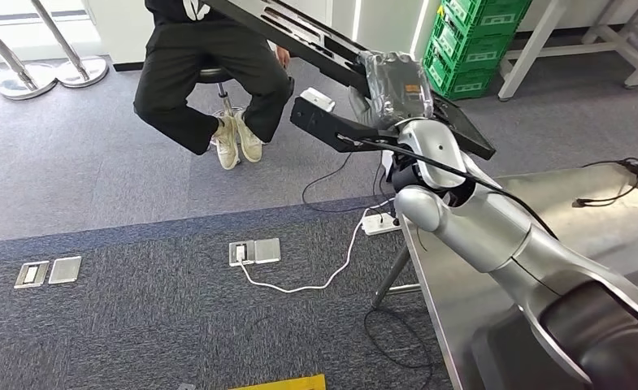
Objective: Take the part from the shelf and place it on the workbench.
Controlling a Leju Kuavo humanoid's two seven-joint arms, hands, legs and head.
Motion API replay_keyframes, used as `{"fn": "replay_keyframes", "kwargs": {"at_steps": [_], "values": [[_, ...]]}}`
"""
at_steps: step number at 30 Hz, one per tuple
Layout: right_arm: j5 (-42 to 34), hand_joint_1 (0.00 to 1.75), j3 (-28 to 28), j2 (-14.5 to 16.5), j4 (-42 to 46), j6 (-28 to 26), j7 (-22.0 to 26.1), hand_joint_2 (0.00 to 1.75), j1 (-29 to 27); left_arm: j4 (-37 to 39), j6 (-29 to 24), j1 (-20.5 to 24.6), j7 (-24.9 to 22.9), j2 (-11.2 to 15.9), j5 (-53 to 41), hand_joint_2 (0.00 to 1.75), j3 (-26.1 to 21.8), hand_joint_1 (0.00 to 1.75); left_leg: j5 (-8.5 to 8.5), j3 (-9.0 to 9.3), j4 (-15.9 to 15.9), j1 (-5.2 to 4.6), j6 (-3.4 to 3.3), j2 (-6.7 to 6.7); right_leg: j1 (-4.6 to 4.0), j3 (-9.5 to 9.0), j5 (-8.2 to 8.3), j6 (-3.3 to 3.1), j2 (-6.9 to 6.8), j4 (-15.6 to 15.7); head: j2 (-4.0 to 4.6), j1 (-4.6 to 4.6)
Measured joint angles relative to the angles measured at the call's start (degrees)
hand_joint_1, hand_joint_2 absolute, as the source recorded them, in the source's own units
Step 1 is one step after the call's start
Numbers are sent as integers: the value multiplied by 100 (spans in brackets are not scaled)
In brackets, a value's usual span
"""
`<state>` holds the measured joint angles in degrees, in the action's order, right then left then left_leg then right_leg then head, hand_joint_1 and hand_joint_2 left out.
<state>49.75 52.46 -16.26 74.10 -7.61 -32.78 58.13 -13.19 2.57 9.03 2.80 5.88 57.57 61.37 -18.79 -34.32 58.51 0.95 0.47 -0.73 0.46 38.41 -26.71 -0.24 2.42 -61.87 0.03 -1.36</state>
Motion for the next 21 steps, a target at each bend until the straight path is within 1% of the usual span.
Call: {"fn": "replay_keyframes", "kwargs": {"at_steps": [1,2,3,4,5,6,7,8,9,10,11,13,14,15,16,18,19,20,21], "values": [[0,175,-7,-4,-9,-8,1,175,13,1,1,0,1,0,-1,175,0,0,9,7,-14,-1,-18,36,9,126,-161,21,-96,-288,0,36],[0,175,-10,-5,-19,-15,1,175,21,1,1,-3,2,0,-2,175,0,0,11,7,-15,-5,-30,67,19,300,-335,41,-152,-665,1,78],[0,175,-11,-6,-31,-19,2,175,22,1,1,-5,2,0,-6,175,0,0,9,6,-11,-8,-35,103,31,471,-467,56,-174,-1027,1,109],[0,175,-11,-8,-47,-20,1,175,19,1,3,-7,1,0,-15,175,0,0,6,6,-7,-8,-35,138,41,578,-509,67,-182,-1252,1,136],[1,175,-12,-12,-63,-20,0,175,17,1,5,-7,-1,0,-26,175,0,0,0,8,0,-7,-32,172,48,590,-450,75,-191,-1275,1,166],[2,175,-14,-17,-75,-21,-2,175,19,1,8,-5,-5,0,-37,175,0,0,-11,12,11,-4,-23,203,53,479,-293,76,-211,-1052,1,196],[4,175,-19,-23,-83,-22,-4,175,24,1,10,-3,-11,0,-45,175,0,0,-29,19,26,-2,-6,232,54,283,-98,72,-258,-659,1,226],[7,175,-24,-29,-87,-25,-6,175,33,1,11,0,-16,0,-49,175,0,0,-49,19,44,-12,17,261,36,92,37,59,-320,-276,1,255],[9,175,-30,-33,-90,-27,-7,175,41,1,11,1,-23,1,-50,175,0,0,-67,18,64,-24,43,284,21,-52,127,32,-363,26,0,275],[12,175,-33,-35,-92,-31,-9,175,48,1,11,2,-28,1,-50,175,0,0,-81,17,76,-36,70,307,4,-123,150,5,-385,186,0,279],[14,175,-36,-39,-96,-33,-12,175,52,1,11,3,-31,2,-50,175,0,0,-86,17,78,-49,97,331,-13,-126,129,-24,-371,213,1,267],[26,175,-44,-53,-110,-35,-28,175,53,1,11,4,-34,2,-50,175,0,0,-108,30,85,-43,154,360,-2,-120,148,-89,-304,235,0,235],[35,175,-49,-60,-116,-36,-37,175,58,1,11,5,-33,2,-50,175,0,0,-169,16,149,-36,184,333,8,-124,159,-120,-277,250,0,221],[45,175,-55,-62,-121,-37,-46,175,65,1,10,4,-32,2,-50,175,0,0,-287,-38,307,-27,210,285,19,-130,173,-152,-253,267,0,197],[52,175,-58,-61,-125,-38,-52,175,71,1,9,3,-31,2,-50,175,0,0,-459,-143,578,-19,232,225,28,-136,181,-176,-230,278,1,161],[61,175,-59,-60,-138,-39,-58,175,77,1,5,-6,-31,2,-49,175,0,0,-820,-470,1325,-17,255,149,20,-135,182,-199,-171,278,1,81],[64,175,-59,-60,-148,-40,-61,175,76,2,3,-14,-31,2,-47,175,0,0,-904,-601,1606,-18,258,136,15,-136,181,-200,-135,277,1,54],[66,175,-59,-60,-159,-41,-63,175,75,2,-1,-20,-31,2,-46,175,0,0,-874,-649,1699,-18,255,129,13,-139,181,-201,-96,276,0,32],[67,175,-59,-60,-169,-44,-66,175,76,3,-4,-25,-30,2,-45,175,0,0,-736,-593,1565,-18,244,120,11,-145,181,-200,-57,275,0,9]]}}
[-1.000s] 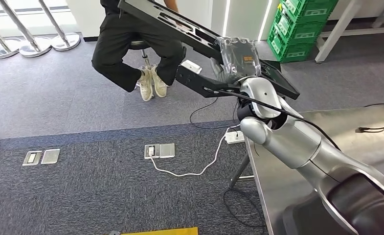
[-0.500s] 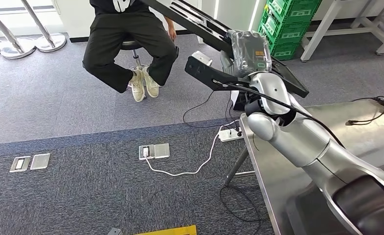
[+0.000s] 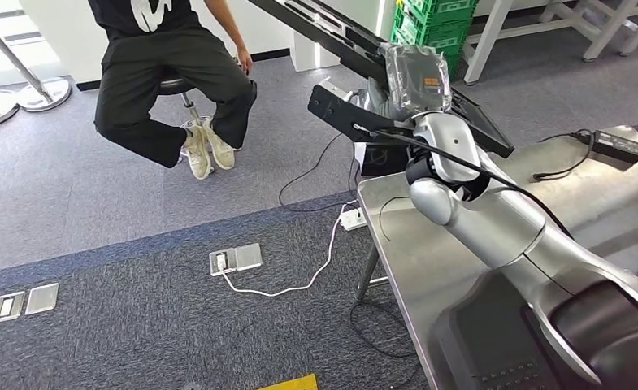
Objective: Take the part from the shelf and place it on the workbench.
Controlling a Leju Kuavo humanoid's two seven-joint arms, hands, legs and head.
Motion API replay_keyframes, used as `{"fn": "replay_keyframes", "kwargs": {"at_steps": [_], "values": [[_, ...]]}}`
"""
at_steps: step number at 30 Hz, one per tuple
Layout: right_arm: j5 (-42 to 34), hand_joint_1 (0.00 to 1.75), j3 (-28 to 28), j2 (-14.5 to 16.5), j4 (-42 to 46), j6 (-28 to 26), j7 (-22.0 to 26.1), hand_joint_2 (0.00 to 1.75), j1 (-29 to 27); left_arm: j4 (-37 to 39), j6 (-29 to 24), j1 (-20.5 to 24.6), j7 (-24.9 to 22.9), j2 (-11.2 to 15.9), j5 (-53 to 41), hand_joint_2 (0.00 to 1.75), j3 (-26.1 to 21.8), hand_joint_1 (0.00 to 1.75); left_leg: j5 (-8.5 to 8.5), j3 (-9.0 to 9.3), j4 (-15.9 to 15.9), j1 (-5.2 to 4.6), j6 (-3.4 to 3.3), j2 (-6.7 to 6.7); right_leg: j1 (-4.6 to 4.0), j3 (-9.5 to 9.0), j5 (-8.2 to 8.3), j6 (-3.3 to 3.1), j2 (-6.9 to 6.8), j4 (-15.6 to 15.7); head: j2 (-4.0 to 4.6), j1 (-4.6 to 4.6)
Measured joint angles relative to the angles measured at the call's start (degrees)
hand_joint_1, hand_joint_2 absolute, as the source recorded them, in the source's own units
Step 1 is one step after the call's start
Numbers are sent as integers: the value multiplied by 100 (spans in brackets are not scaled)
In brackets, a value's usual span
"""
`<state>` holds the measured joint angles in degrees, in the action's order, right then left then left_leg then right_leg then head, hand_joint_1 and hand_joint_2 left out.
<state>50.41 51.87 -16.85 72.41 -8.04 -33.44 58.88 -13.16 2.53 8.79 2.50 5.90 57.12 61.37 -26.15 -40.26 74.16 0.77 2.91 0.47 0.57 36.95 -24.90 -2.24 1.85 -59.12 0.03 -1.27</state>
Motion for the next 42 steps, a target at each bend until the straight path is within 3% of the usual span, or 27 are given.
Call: {"fn": "replay_keyframes", "kwargs": {"at_steps": [2,4,5,7,9,12,14,15,18,20,22,24,26,28,29,30,32,34,36,38,39,40,42], "values": [[2,175,0,1,-12,-8,-2,175,2,0,-4,-3,1,2,1,175,0,0,425,319,-734,2,-49,-103,1,-16,-1,4,75,-3,0,-53],[4,175,0,3,-18,-19,-4,175,12,2,-5,-5,2,4,1,175,0,0,652,556,-1328,1,-96,-240,-2,9,8,39,145,-21,1,-78],[5,175,0,3,-22,-24,-7,175,14,3,-5,-6,2,4,1,175,0,0,663,584,-1434,-8,-116,-273,7,32,22,71,175,-21,1,-79],[8,175,-1,-2,-30,-29,-16,175,16,4,-4,-5,2,2,2,175,1,0,680,590,-1494,-13,-166,-214,22,60,50,149,224,-4,1,-76],[13,175,-5,-17,-36,-30,-28,175,34,3,-3,-2,5,0,3,175,2,0,730,611,-1569,11,-241,-138,15,123,-49,212,128,-128,1,-37],[22,175,-9,-27,-47,-29,-50,175,70,4,-5,0,18,2,3,175,2,0,759,617,-1608,7,-300,-29,30,551,-535,293,-98,-1084,1,87],[34,175,-8,-28,-74,-25,-84,175,69,4,-9,-1,23,2,3,175,2,0,754,612,-1593,-3,-303,37,44,762,-650,326,-129,-1560,1,139],[43,175,-8,-29,-92,-24,-104,175,73,4,-10,2,24,2,2,175,2,0,747,612,-1583,-4,-299,68,46,710,-549,328,-139,-1469,1,169],[59,175,-9,-30,-134,-22,-137,175,127,4,-12,19,26,2,1,175,2,0,702,613,-1536,-24,-255,152,13,159,-80,276,-298,-376,1,257],[67,175,-9,-28,-154,-22,-140,175,161,4,-14,23,26,2,1,175,2,0,683,605,-1514,-53,-208,195,-29,3,-20,206,-370,-26,1,268],[70,175,-9,-34,-177,-23,-145,175,169,4,-15,24,26,2,1,175,2,0,676,612,-1517,-65,-154,241,-40,4,-15,137,-305,-3,0,234],[71,175,-9,-39,-200,-24,-151,175,177,4,-14,27,26,3,1,175,2,0,566,592,-1397,-48,-92,202,-18,-13,16,70,-253,45,0,206],[73,175,-8,-33,-215,-24,-154,175,185,4,-13,26,26,3,1,175,2,0,249,393,-890,-22,-44,82,3,-28,39,14,-203,80,0,148],[73,175,-6,-28,-236,-24,-154,175,183,4,-13,18,26,2,-1,175,2,0,-64,64,-171,-9,-12,19,0,-24,41,-8,-133,77,0,80],[73,175,-4,-26,-250,-23,-154,175,179,4,-13,15,26,3,-1,175,2,0,-98,-35,34,-2,0,11,0,-22,41,-8,-94,70,0,57],[73,175,-3,-26,-262,-22,-155,175,176,4,-13,15,26,3,-1,175,2,0,-25,-44,38,5,8,7,2,-21,41,-7,-53,60,0,40],[73,175,-3,-25,-279,-22,-156,175,175,5,-13,17,26,4,-1,175,2,0,362,206,-534,32,10,-34,11,-22,31,8,28,32,1,0],[73,175,-3,-21,-289,-21,-156,175,183,6,-13,17,25,4,2,175,2,0,631,478,-1191,58,-10,-178,4,9,21,55,108,-12,1,-44],[72,175,-3,-13,-304,-20,-156,175,195,7,-13,19,19,4,8,175,2,0,656,541,-1412,48,-53,-260,7,59,41,128,178,-26,1,-46],[70,175,-4,-11,-326,-20,-161,175,202,7,-11,24,13,4,20,175,2,0,683,542,-1454,45,-127,-198,31,83,55,203,207,-19,1,-23],[69,175,-4,-13,-337,-20,-165,175,210,7,-10,26,13,4,26,175,2,0,703,549,-1477,50,-167,-165,32,110,8,233,155,-78,0,-2],[69,175,-5,-15,-346,-20,-168,175,222,7,-9,27,14,4,32,175,2,0,722,556,-1503,59,-205,-130,33,177,-96,258,77,-235,0,31],[68,175,-5,-15,-362,-20,-171,175,245,7,-8,25,15,6,39,175,2,0,736,557,-1518,44,-253,-68,33,452,-432,295,-83,-868,0,112]]}}
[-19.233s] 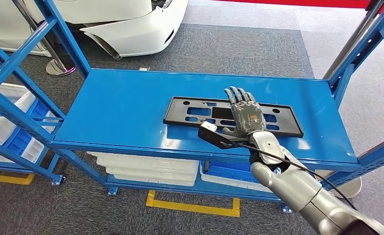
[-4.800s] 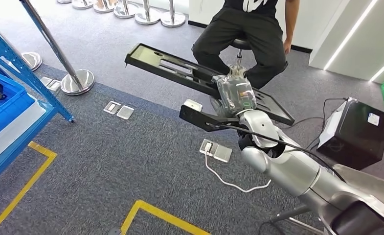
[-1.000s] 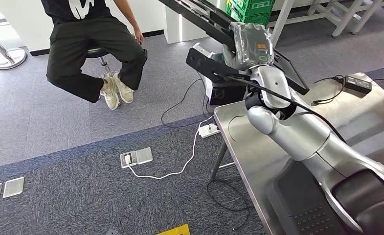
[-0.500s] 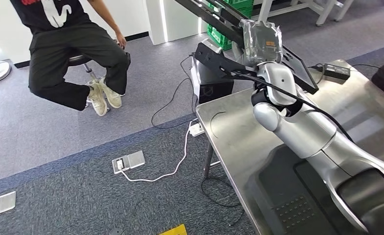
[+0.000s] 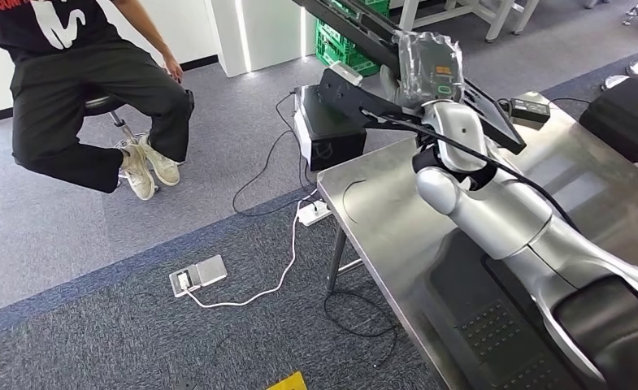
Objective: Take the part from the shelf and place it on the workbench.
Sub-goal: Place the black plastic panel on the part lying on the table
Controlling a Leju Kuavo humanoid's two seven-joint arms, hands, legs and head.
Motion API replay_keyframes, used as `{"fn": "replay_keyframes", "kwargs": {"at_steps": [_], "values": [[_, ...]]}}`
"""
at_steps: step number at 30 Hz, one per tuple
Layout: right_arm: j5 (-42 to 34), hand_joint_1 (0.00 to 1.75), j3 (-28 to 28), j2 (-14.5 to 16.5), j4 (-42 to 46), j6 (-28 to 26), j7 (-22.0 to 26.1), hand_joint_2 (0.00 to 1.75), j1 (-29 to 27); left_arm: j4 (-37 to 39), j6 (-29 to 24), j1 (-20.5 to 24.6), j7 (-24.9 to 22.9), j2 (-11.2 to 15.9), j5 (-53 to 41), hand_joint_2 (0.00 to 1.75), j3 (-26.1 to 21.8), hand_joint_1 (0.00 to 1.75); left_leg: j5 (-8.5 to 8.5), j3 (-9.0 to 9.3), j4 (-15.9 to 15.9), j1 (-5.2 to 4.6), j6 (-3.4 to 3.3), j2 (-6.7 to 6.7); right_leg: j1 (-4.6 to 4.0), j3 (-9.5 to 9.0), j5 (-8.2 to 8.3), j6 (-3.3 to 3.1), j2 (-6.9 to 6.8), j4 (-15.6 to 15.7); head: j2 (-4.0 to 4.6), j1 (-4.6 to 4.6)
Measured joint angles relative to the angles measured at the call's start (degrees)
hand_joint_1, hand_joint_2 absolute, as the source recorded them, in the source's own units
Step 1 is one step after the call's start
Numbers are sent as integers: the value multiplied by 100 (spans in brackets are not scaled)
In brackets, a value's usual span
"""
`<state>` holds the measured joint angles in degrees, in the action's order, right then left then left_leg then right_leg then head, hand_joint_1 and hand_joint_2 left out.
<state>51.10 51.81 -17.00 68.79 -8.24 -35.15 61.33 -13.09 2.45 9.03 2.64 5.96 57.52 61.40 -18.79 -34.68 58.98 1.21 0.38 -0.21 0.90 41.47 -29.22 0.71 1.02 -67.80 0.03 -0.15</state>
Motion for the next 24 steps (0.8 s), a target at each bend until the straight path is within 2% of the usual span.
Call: {"fn": "replay_keyframes", "kwargs": {"at_steps": [1,2,3,4,6,8,10,12,13,14,16,17,18,19,20,22,24], "values": [[-1,175,1,0,-12,1,-1,175,5,1,0,-4,0,1,2,175,0,0,-1,-3,1,-10,-13,31,5,162,-146,13,-26,-361,0,32],[-2,175,3,0,-28,3,-3,175,4,1,1,-8,0,1,4,175,0,0,-2,-4,3,-18,-19,62,8,274,-215,20,-37,-612,0,56],[-3,175,5,0,-47,5,-10,175,4,1,2,-10,0,1,5,175,0,0,-4,-4,6,-23,-19,92,8,293,-180,21,-42,-666,1,80],[-4,175,7,0,-63,7,-19,175,6,2,4,-11,1,1,7,175,0,0,-9,-2,10,-25,-16,119,6,206,-53,13,-54,-505,1,106],[-6,175,7,0,-87,9,-37,175,26,2,6,-9,2,1,8,175,0,0,-27,5,20,-35,7,170,-13,-173,277,-29,-159,225,1,164],[-7,175,7,1,-100,10,-45,175,62,2,10,-10,3,1,8,175,0,0,-45,-4,39,-63,50,213,-61,-419,409,-91,-269,753,0,203],[-10,175,8,-1,-120,16,-55,175,82,2,18,-14,4,1,9,175,0,0,-47,-7,38,-82,105,263,-100,-430,399,-150,-250,848,-1,187],[-14,175,7,-7,-144,25,-71,175,86,2,23,-15,5,1,10,175,0,0,-108,-6,83,-71,168,256,-77,-445,425,-217,-195,888,-1,163],[-14,175,6,-9,-153,30,-80,175,91,2,26,-15,5,1,10,175,0,0,-210,-51,216,-63,194,219,-63,-458,438,-254,-173,914,0,149],[-14,175,6,-8,-161,34,-91,175,95,2,28,-17,6,1,11,175,0,0,-375,-158,480,-53,214,167,-49,-471,448,-286,-149,932,1,120],[-9,175,10,-4,-177,50,-120,175,99,2,32,-29,7,1,14,175,1,0,-727,-487,1212,-47,237,97,-56,-472,447,-322,-83,930,1,56],[-5,175,14,-3,-186,62,-137,175,97,2,32,-36,8,1,16,175,1,0,-813,-626,1503,-43,247,83,-57,-473,445,-328,-43,923,1,29],[-1,175,16,-3,-195,73,-155,175,97,2,32,-40,9,1,19,175,2,0,-789,-684,1609,-39,255,76,-57,-473,443,-330,-2,915,0,14],[4,175,18,-4,-202,82,-170,175,96,2,31,-42,10,1,21,175,2,0,-665,-649,1512,-30,259,70,-53,-473,440,-327,41,903,-1,-2],[7,175,19,-4,-207,87,-179,175,97,2,31,-42,10,2,22,175,2,0,-466,-528,1228,-16,261,52,-49,-475,433,-320,84,889,-1,-18],[13,175,19,-4,-213,91,-190,175,104,2,31,-42,11,5,23,175,2,0,-129,-232,512,22,249,-87,-49,-454,413,-286,170,845,0,-52],[17,175,19,-4,-222,96,-198,175,113,3,31,-43,13,6,23,175,2,0,-43,-106,159,26,214,-197,-49,-405,417,-224,248,814,1,-48]]}}
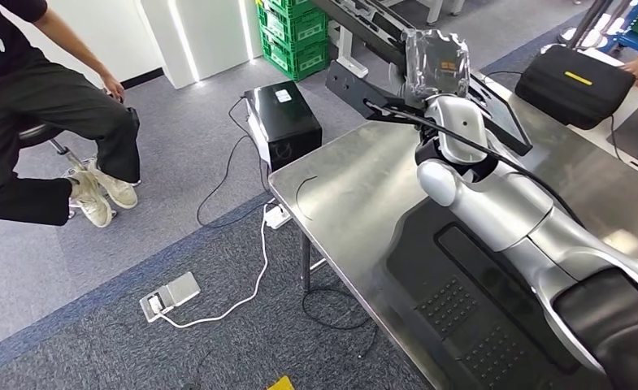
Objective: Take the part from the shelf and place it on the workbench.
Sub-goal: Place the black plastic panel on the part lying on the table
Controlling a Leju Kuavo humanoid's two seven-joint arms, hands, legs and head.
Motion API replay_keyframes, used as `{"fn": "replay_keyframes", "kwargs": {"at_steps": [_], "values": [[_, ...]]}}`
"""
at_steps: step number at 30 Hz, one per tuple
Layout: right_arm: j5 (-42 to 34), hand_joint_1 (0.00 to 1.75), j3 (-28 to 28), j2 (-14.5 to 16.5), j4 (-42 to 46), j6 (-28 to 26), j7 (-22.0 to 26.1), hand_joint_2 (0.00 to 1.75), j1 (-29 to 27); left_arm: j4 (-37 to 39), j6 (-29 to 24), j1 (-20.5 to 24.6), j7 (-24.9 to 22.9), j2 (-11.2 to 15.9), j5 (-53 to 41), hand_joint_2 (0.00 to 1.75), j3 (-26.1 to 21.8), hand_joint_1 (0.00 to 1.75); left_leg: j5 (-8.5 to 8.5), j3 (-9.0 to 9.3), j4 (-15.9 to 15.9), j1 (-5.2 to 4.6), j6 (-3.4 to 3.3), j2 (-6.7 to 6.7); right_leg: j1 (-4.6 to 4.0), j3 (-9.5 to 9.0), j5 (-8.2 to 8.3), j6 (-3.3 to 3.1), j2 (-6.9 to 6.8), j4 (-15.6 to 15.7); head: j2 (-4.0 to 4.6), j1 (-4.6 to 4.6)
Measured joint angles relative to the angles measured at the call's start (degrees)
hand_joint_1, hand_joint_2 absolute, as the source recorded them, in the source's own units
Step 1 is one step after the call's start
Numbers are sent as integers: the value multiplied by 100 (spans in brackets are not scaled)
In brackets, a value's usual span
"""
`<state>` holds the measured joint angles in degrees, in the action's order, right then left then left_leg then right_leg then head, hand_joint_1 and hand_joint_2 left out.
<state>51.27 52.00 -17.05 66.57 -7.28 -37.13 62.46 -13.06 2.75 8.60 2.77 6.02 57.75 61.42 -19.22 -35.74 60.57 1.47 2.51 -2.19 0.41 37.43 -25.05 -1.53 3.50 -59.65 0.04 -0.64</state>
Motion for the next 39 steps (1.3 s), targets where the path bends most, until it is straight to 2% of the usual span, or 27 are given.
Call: {"fn": "replay_keyframes", "kwargs": {"at_steps": [2,4,5,7,8,9,10,11,13,14,15,17,19,21,23,24,25,26,28,29,31,33,34,36,38,39], "values": [[2,175,-1,-10,-11,5,-9,175,6,1,1,4,1,-2,0,175,0,0,4,4,-41,-19,-59,38,18,31,22,76,63,7,-1,26],[5,175,-2,-28,-20,9,-19,175,21,1,1,13,5,-4,0,175,0,0,41,24,-94,-12,-136,108,29,94,-74,139,-36,-127,0,62],[11,175,-2,-35,-24,10,-25,175,33,2,1,17,9,-4,1,175,0,0,56,33,-119,-6,-169,144,32,190,-203,162,-122,-346,0,95],[23,175,-2,-40,-33,19,-41,175,48,4,0,14,15,-2,2,175,0,0,61,38,-125,-20,-204,205,43,502,-525,194,-258,-1030,0,167],[29,175,-2,-44,-42,27,-49,175,46,5,1,10,16,-1,2,175,0,0,58,39,-123,-27,-209,236,50,652,-628,204,-275,-1343,0,191],[32,175,-2,-49,-51,36,-56,175,43,5,1,9,16,-1,1,175,0,0,54,41,-120,-31,-211,266,53,729,-639,209,-283,-1499,-1,215],[33,175,-2,-55,-60,45,-62,175,41,5,2,9,17,-1,1,175,0,0,48,47,-117,-33,-210,297,54,710,-556,208,-291,-1456,-1,243],[34,175,-2,-61,-64,50,-64,175,45,5,2,10,17,-1,0,175,0,0,38,58,-115,-33,-204,325,53,580,-389,199,-312,-1193,-2,272],[38,175,-2,-67,-68,55,-68,175,66,5,2,14,18,-1,0,175,0,0,10,80,-108,-49,-170,375,24,204,-76,163,-433,-425,-1,331],[42,175,-2,-68,-69,60,-72,175,80,5,2,14,19,-1,0,175,0,0,0,84,-106,-61,-144,397,1,75,1,135,-484,-151,-1,348],[46,175,-2,-69,-72,67,-80,175,91,5,4,14,19,-1,0,175,0,0,-6,86,-105,-72,-116,418,-22,16,15,109,-513,-11,-1,351],[57,175,-2,-83,-86,88,-107,175,101,5,8,16,20,-1,0,175,0,0,-9,97,-118,-83,-61,465,-39,17,8,52,-466,22,-2,330],[66,175,-3,-101,-104,108,-130,175,110,5,15,20,21,-1,0,175,0,0,-106,84,-16,-71,-9,445,-18,-5,31,-11,-420,67,-1,298],[70,175,-4,-109,-124,126,-141,175,126,5,21,17,23,-1,1,175,0,0,-411,-115,479,-57,23,355,-3,-28,50,-77,-376,103,-1,242],[70,175,-4,-114,-149,145,-145,175,131,5,24,4,25,-1,3,175,0,0,-733,-453,1210,-58,41,293,-10,-26,51,-110,-307,99,-1,182],[70,175,-4,-114,-163,156,-146,175,129,5,23,0,25,-1,4,175,0,0,-775,-564,1434,-57,48,280,-12,-26,50,-112,-264,93,-1,157],[69,175,-4,-115,-177,163,-146,175,127,5,23,-2,25,-1,5,175,0,0,-713,-590,1466,-54,51,271,-12,-26,49,-113,-220,86,-2,136],[69,175,-4,-116,-190,167,-147,175,127,6,22,-2,26,1,7,175,0,0,-549,-516,1279,-49,49,260,-10,-28,46,-110,-175,76,-2,112],[69,175,-4,-119,-209,169,-147,175,129,8,22,0,26,4,8,175,0,0,-153,-212,562,-30,30,150,-12,-23,34,-88,-90,48,-1,66],[69,175,-4,-120,-216,169,-147,175,130,9,22,0,27,5,9,175,0,0,-38,-85,245,-20,16,84,-17,-7,29,-68,-48,26,-1,53],[69,175,-5,-128,-233,169,-147,175,133,11,23,2,30,5,10,175,0,0,2,7,-21,-27,-23,13,-14,31,39,-5,24,8,-1,65],[69,175,-7,-151,-249,169,-148,175,134,12,24,12,33,5,14,175,1,0,21,25,-73,-36,-89,75,16,50,48,70,58,10,-2,84],[69,175,-8,-165,-255,169,-148,175,137,12,24,17,34,5,17,175,2,0,41,39,-101,-32,-128,106,19,68,10,102,12,-36,-1,93],[69,175,-9,-185,-261,169,-150,175,153,13,24,23,35,7,21,175,2,0,73,63,-152,-26,-195,175,28,245,-238,156,-152,-447,-1,151],[69,175,-9,-196,-271,169,-151,175,158,15,24,17,36,9,24,175,2,0,76,62,-157,-39,-220,234,41,585,-572,198,-261,-1183,-1,224],[69,175,-9,-199,-278,170,-151,175,151,16,24,14,36,10,25,175,2,0,75,62,-156,-43,-220,263,49,712,-651,211,-275,-1451,0,248]]}}
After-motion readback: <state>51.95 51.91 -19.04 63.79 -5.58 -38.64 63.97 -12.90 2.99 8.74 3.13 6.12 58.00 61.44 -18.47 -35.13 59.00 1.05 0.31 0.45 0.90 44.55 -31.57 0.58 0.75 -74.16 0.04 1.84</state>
